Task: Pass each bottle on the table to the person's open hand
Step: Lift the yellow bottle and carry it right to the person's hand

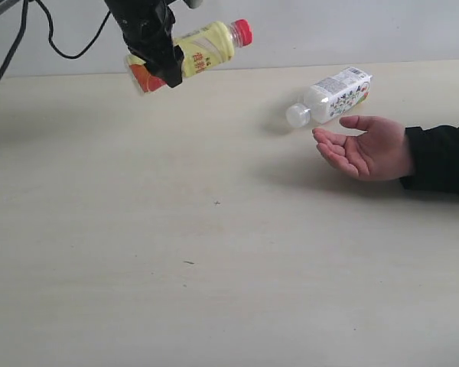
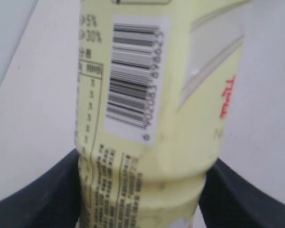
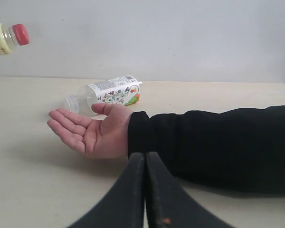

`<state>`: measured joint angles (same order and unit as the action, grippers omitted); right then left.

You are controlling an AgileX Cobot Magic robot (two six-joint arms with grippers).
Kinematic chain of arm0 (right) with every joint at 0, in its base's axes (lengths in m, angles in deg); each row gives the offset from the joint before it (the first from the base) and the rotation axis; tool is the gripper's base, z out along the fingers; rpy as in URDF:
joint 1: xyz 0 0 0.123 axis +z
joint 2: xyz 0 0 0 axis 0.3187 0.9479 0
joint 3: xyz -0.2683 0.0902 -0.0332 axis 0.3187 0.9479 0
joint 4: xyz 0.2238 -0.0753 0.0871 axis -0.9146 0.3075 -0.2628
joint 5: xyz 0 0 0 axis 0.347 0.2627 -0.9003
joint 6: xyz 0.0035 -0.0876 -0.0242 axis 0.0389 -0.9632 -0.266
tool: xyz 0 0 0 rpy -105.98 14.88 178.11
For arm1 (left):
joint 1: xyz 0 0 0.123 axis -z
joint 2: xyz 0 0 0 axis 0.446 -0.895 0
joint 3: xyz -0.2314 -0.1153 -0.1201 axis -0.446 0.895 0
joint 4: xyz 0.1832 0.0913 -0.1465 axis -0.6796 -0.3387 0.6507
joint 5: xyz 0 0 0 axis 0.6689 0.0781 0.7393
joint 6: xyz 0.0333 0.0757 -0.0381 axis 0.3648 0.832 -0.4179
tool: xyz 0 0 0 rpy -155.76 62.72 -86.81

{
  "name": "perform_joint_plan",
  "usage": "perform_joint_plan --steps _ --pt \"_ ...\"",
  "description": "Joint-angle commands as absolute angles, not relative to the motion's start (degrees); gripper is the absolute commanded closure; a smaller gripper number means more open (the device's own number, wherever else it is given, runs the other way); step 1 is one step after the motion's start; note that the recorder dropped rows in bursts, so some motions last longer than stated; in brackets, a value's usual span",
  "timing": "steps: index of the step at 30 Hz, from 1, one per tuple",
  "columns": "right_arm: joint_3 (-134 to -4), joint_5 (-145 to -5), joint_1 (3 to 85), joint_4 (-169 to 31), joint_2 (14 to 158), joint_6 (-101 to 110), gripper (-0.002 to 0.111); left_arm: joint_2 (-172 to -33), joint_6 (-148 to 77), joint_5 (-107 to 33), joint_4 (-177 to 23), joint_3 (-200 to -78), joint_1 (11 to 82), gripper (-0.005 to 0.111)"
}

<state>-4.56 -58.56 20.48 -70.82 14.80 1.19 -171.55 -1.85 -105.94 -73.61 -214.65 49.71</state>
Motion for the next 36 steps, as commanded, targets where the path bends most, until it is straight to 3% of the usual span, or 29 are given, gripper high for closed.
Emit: perform_joint_plan --steps 1,22,30,36 --pt "-4.24 -58.68 20.18 -70.95 14.47 1.02 0.108 -167.29 -12.71 -106.68 -73.53 -213.02 49.26 0.107" --pt "-4.24 -58.68 20.18 -70.95 14.47 1.02 0.108 -141.12 -29.65 -106.68 -69.93 -180.97 50.73 0.107" --pt "-4.24 -58.68 20.18 -70.95 14.47 1.02 0.108 -138.43 -29.79 -97.01 -40.03 -170.89 51.7 0.107" --pt "-4.24 -58.57 20.18 -70.95 14.47 1.02 0.108 -140.72 -31.76 -85.76 -33.02 -168.98 60.24 0.107"
